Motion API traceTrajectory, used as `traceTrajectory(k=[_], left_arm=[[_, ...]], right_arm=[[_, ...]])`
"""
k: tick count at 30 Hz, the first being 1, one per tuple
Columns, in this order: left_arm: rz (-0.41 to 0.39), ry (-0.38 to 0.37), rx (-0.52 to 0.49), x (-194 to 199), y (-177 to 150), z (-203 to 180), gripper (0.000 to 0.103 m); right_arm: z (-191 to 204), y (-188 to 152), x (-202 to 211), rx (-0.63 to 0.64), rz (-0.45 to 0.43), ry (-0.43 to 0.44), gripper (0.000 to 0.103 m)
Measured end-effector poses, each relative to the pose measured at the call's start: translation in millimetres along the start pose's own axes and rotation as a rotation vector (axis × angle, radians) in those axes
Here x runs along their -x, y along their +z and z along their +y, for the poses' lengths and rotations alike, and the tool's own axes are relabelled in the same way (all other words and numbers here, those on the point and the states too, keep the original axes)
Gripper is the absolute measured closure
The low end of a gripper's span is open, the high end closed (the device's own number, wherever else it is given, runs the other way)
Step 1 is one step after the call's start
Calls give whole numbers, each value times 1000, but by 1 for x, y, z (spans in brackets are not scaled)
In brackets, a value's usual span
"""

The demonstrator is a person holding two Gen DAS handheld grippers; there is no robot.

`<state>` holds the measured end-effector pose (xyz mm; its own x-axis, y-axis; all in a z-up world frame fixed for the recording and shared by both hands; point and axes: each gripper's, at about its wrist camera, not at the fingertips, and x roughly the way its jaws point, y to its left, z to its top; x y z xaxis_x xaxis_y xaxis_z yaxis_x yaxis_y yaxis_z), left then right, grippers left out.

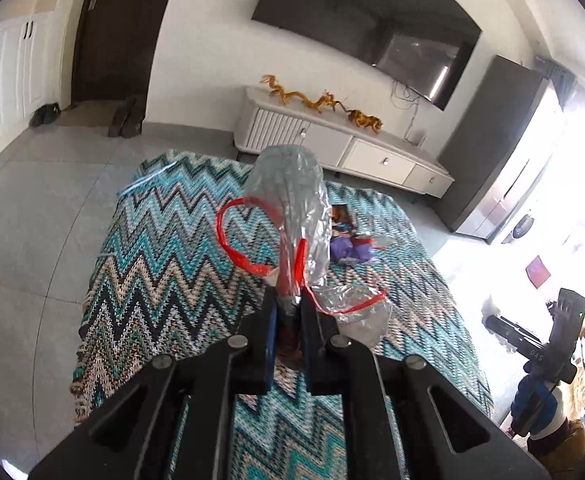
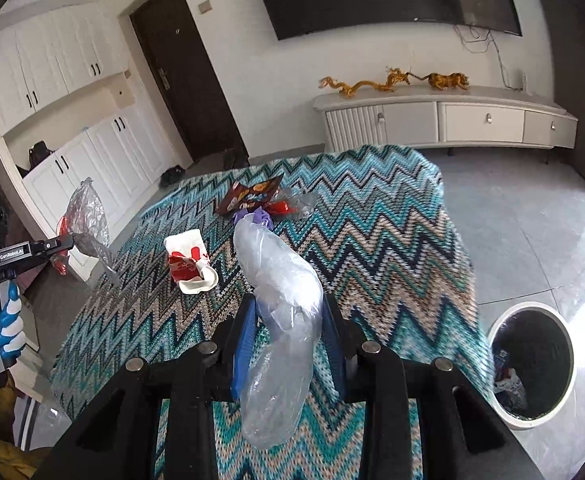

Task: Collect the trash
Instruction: 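Carry both plastic bags over the bin and open both tools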

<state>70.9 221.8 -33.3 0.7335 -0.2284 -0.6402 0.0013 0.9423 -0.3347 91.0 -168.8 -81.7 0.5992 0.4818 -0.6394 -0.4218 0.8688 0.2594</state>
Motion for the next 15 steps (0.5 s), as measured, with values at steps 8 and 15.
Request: traceTrajectory(k=[8, 15], left_arm=[[22, -34, -147, 0, 3, -82, 94], [97, -113, -283, -45, 2, -180, 94]], right_arm=[[-41, -21, 62, -51, -91, -75, 72], [-109, -45, 105, -162, -149, -153, 72]])
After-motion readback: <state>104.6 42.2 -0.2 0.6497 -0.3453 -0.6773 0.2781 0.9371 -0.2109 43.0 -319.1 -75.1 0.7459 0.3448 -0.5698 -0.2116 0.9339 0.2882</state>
